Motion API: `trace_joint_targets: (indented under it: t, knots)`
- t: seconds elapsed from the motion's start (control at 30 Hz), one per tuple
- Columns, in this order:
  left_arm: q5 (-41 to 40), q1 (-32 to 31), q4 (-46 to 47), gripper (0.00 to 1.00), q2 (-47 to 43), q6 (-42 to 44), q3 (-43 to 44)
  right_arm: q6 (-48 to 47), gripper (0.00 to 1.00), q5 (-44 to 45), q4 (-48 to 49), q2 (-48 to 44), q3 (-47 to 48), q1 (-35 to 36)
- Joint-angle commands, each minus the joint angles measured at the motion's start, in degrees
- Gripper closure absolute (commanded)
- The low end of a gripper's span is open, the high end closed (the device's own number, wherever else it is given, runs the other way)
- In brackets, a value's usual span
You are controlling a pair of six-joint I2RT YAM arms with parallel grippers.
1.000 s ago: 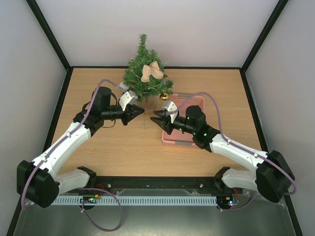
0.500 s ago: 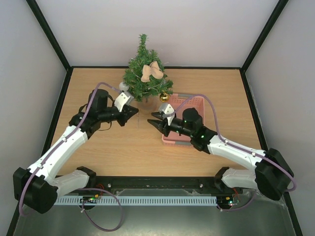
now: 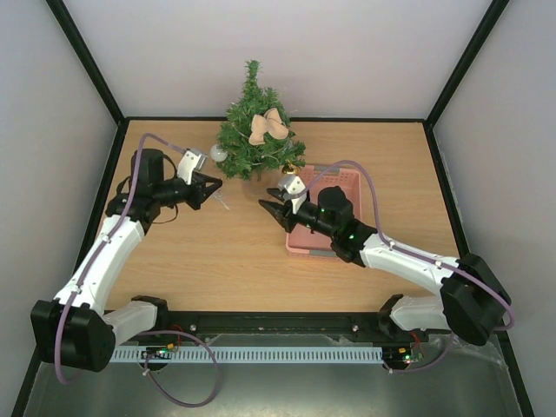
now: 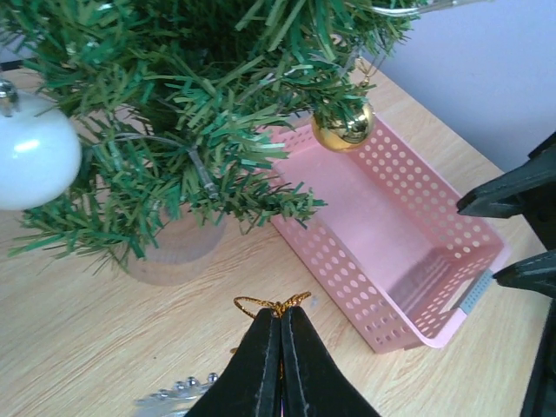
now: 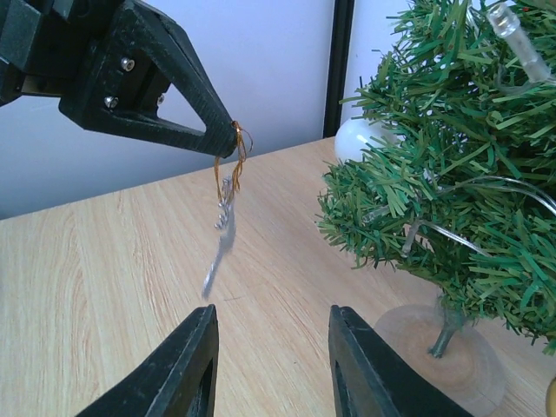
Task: Decorate the small christmas tree
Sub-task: Hang the decoration item on the Christmas tree.
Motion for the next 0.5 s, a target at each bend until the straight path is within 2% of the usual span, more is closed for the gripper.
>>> trace_joint_targets:
  t: [0.0, 0.17, 0.47]
  knots:
    - [5.01, 0.32, -0.14, 0.98, 1.43, -0.76, 0.91, 0.54, 0.65, 0.23, 2.31, 1.06, 2.53, 0.35]
    - [9.91, -0.40, 1.12, 0.98, 4.99, -1.65, 0.93, 1.80, 0.64, -1.01, 0.80, 2.38, 4.87, 0.41]
    - [10.77, -3.73, -0.07, 0.98, 9.32, 0.71, 4.12, -0.06, 0.65, -4.23, 2.05, 7.43, 7.98, 0.45]
